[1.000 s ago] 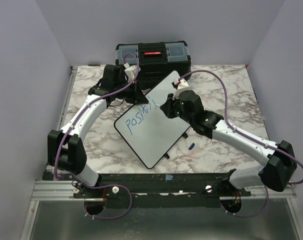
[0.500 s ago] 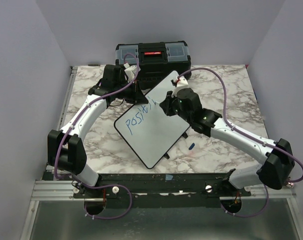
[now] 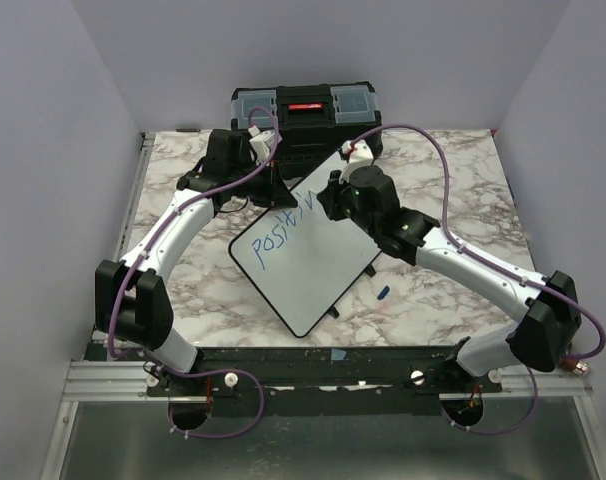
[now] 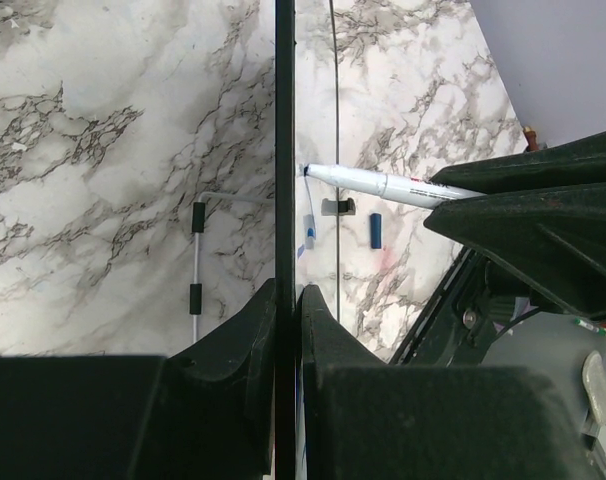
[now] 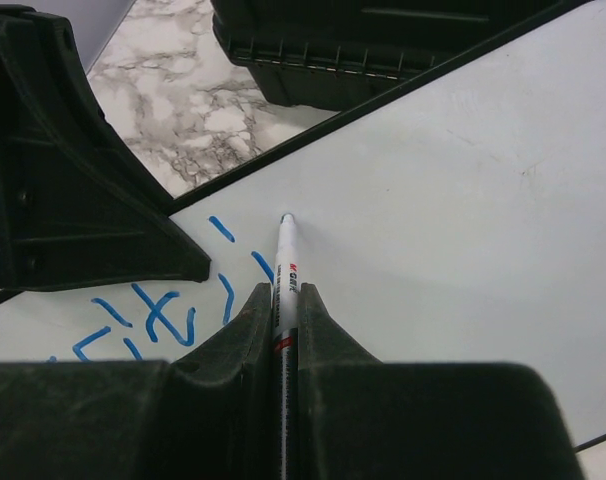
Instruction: Write a sentence on the whiteboard
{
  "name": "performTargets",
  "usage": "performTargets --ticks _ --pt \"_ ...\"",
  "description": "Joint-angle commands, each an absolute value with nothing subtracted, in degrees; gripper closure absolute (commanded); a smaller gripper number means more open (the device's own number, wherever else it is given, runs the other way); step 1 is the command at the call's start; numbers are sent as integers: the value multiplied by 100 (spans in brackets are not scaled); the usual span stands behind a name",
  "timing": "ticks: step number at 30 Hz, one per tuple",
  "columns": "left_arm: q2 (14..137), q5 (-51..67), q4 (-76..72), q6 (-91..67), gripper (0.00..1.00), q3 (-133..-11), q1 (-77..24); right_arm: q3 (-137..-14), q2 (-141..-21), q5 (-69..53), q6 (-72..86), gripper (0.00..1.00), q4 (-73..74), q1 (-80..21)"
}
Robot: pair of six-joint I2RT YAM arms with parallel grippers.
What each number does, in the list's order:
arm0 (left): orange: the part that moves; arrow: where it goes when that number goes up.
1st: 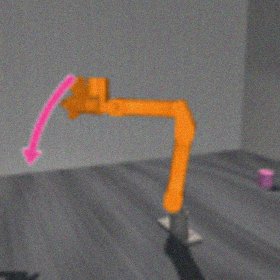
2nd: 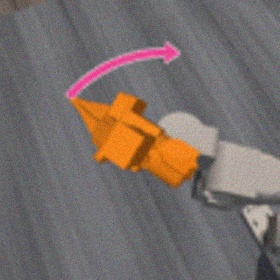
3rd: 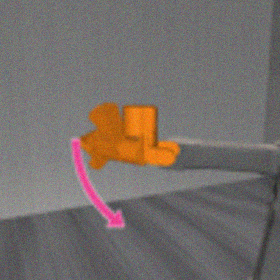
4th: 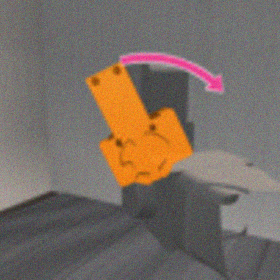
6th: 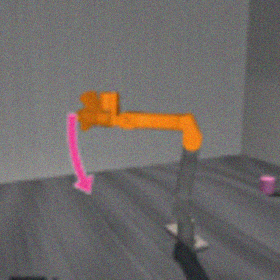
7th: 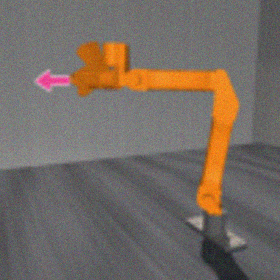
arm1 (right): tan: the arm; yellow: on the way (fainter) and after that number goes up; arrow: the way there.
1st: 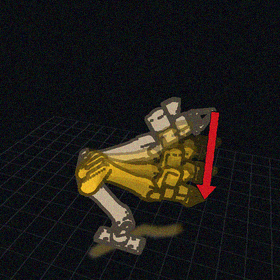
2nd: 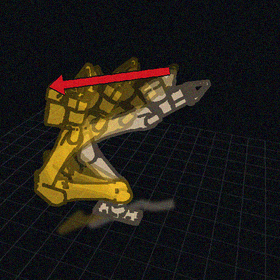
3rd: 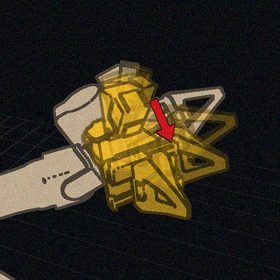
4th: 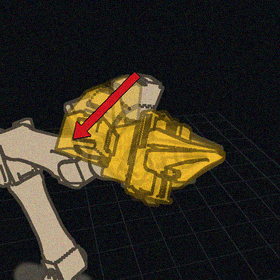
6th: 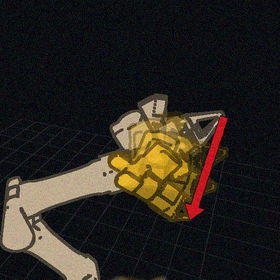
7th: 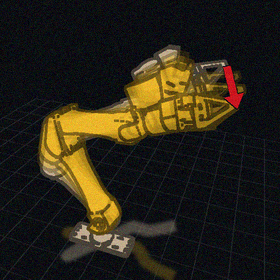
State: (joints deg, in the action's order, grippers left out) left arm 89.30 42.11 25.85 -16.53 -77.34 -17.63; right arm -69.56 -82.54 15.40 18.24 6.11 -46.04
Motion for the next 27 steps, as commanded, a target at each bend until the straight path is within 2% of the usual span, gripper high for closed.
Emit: performTargets --ticks 1,9,27 --pt "8767 4122 2581 -1208 100 -7799 -1916 -6934 -8036 1766 1646 99 682 -4596" --pt "8780 4113 2574 -1223 100 -7779 -1916 -6681 -7681 1978 1716 99 555 -4591" --pt "8706 4123 2551 -1216 100 -7755 -1925 -6853 -8160 1819 1736 99 413 -4596"
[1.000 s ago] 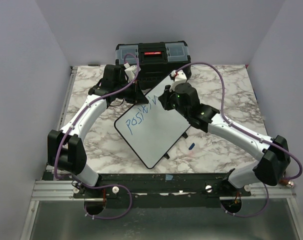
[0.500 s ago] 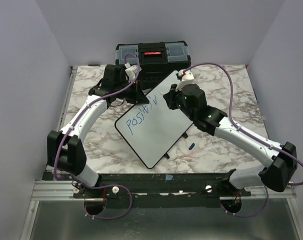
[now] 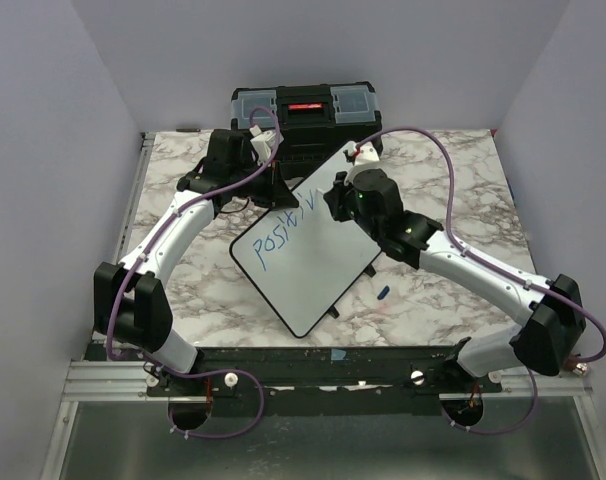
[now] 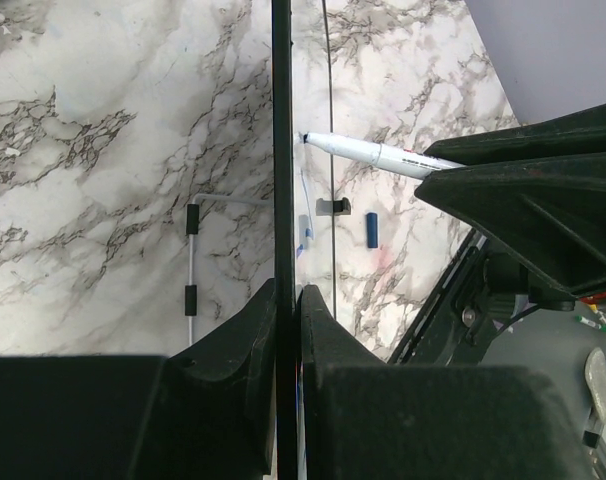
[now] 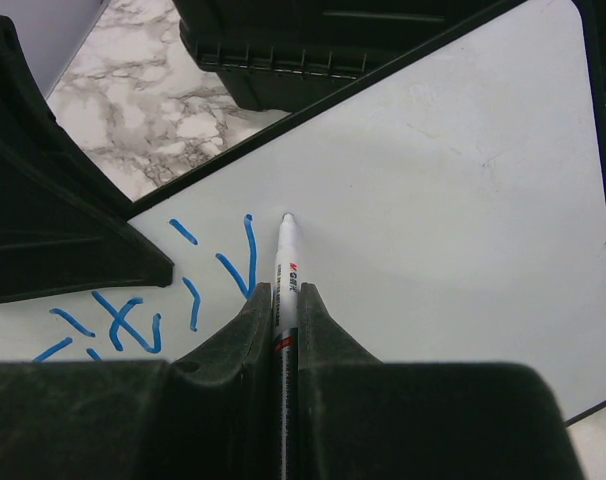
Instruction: Write a sentence on the whiteboard
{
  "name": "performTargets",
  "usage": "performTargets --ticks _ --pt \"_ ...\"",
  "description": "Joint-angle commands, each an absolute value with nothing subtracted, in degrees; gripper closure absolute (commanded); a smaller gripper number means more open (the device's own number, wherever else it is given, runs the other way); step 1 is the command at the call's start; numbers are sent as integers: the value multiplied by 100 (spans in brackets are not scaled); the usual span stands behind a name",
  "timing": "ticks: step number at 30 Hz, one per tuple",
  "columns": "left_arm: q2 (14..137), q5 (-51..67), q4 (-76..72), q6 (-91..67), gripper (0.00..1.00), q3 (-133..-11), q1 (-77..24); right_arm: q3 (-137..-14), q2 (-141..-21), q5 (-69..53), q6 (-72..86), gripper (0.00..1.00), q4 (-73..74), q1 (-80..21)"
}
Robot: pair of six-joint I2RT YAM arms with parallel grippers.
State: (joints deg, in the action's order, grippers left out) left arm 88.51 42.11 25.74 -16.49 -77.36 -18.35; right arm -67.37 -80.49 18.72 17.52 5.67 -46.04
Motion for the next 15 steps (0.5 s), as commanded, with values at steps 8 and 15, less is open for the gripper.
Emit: performTargets --ticks 8,15 --pt "8709 4123 2557 -1213 100 -7755 -1924 -6602 -8089 1770 1799 99 447 -4588" --pt "8688 4147 2540 -1224 100 -7750 -1925 -6270 -7852 1635 1992 99 567 -4598"
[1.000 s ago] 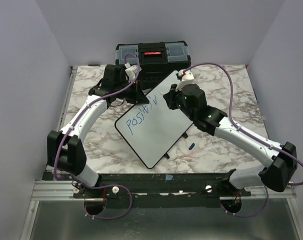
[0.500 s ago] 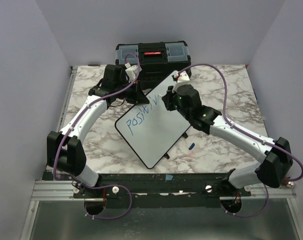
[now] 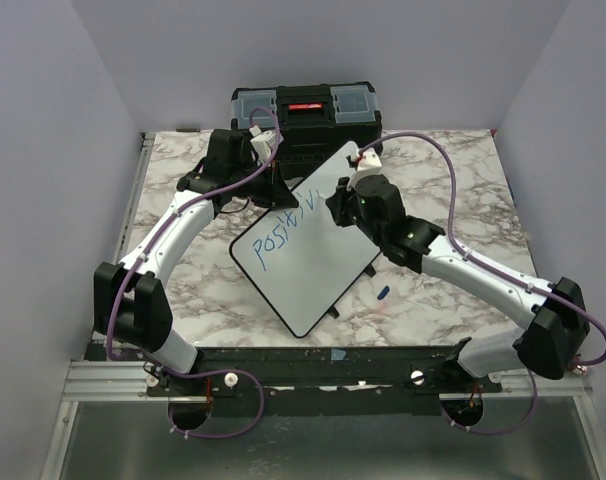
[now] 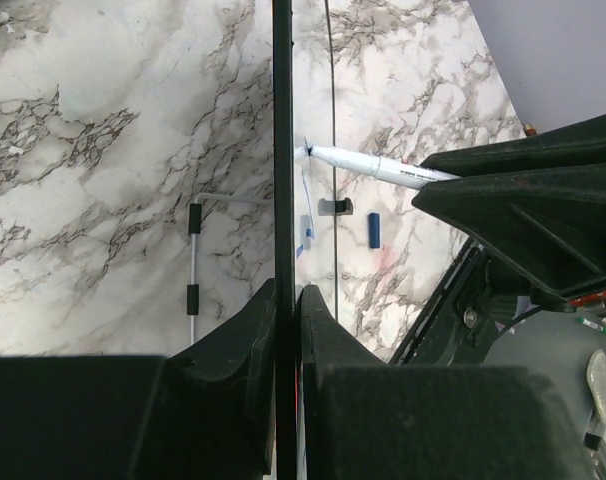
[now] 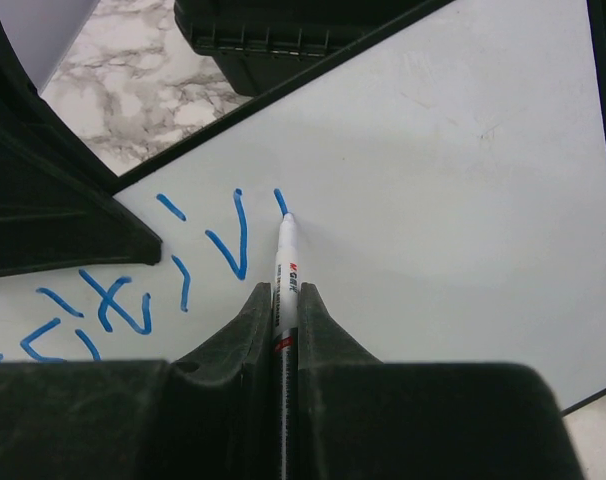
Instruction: Write a sentence on the whiteboard
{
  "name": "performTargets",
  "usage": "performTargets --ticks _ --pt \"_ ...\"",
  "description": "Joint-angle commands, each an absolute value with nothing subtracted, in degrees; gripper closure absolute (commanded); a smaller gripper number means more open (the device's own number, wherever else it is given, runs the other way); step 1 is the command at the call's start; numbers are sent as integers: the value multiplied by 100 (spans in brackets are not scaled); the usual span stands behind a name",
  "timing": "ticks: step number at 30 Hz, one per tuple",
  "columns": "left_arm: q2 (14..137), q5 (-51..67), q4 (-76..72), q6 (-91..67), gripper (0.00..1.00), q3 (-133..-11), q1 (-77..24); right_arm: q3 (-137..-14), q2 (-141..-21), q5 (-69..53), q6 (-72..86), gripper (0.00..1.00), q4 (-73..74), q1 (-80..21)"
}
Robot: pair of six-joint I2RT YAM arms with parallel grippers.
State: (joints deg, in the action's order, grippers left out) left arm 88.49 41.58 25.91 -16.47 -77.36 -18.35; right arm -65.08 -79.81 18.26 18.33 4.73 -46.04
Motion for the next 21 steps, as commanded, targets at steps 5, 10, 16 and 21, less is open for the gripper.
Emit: performTargets --ticks 5,10,16,21 --pt "8695 4144 2527 -1222 100 -7748 -1925 -6240 -7733 1630 2039 99 651 -4596" --pt "8687 4140 2531 -1231 100 -7742 -1933 -6400 -7613 1709 2014 99 691 -4592" --pt "8666 4147 2531 -1230 100 -7733 -1934 -6679 -7632 1771 1964 99 614 -4594" --pt "8663 4140 2529 -1222 100 -7738 -1942 -6944 -7881 1796 1934 99 511 -4592"
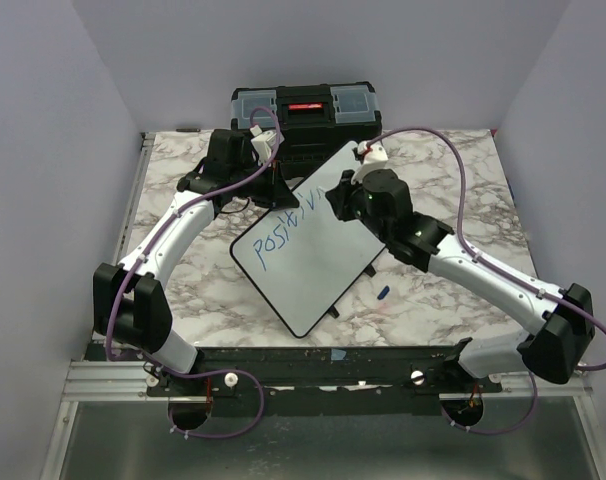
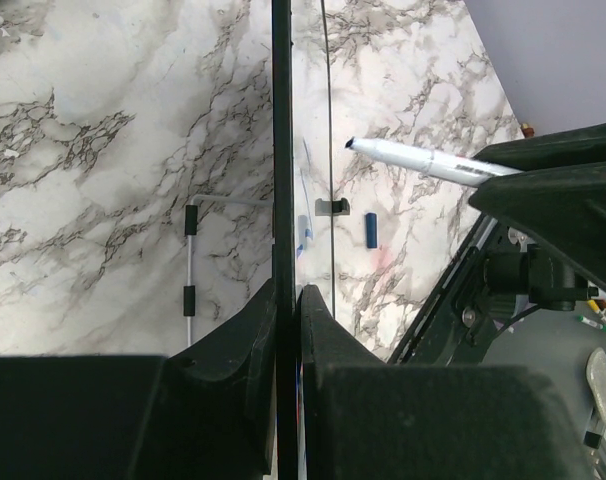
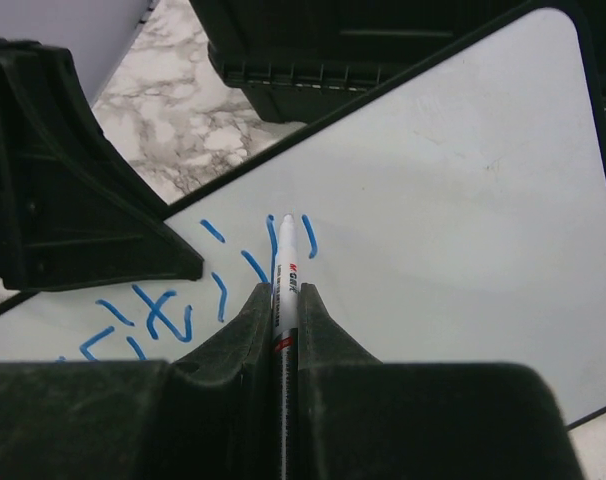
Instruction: Write a sentence on the whiteboard
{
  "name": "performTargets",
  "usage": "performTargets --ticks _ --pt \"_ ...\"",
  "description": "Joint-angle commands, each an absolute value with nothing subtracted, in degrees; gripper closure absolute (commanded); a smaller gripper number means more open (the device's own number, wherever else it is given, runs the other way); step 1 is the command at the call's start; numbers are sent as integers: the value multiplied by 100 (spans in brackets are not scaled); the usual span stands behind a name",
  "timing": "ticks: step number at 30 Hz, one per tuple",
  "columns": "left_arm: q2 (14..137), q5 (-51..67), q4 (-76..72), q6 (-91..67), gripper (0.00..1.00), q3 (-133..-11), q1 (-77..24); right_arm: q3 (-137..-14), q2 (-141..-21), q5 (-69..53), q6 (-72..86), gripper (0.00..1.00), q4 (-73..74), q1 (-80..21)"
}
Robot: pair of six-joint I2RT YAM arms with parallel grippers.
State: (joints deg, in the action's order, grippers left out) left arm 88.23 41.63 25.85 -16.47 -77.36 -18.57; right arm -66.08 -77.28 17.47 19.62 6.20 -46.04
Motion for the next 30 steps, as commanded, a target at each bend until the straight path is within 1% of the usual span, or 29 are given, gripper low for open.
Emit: performTargets --ticks 1,10,20,30 --pt "8663 4144 2529 -1222 100 -7728 -1942 -6996 -7935 1815 1938 99 505 -4596" --pt "8659 4151 2514 -1213 100 -7728 -1951 -7179 -8332 1832 1858 99 468 -4590" --pt "8680 4164 2522 -1195 100 -7744 -1951 -6852 -8227 2003 1864 99 525 -4590" --pt "8716 4148 2542 -1187 100 -7812 -1951 -6935 -7998 2329 1784 99 625 -4590"
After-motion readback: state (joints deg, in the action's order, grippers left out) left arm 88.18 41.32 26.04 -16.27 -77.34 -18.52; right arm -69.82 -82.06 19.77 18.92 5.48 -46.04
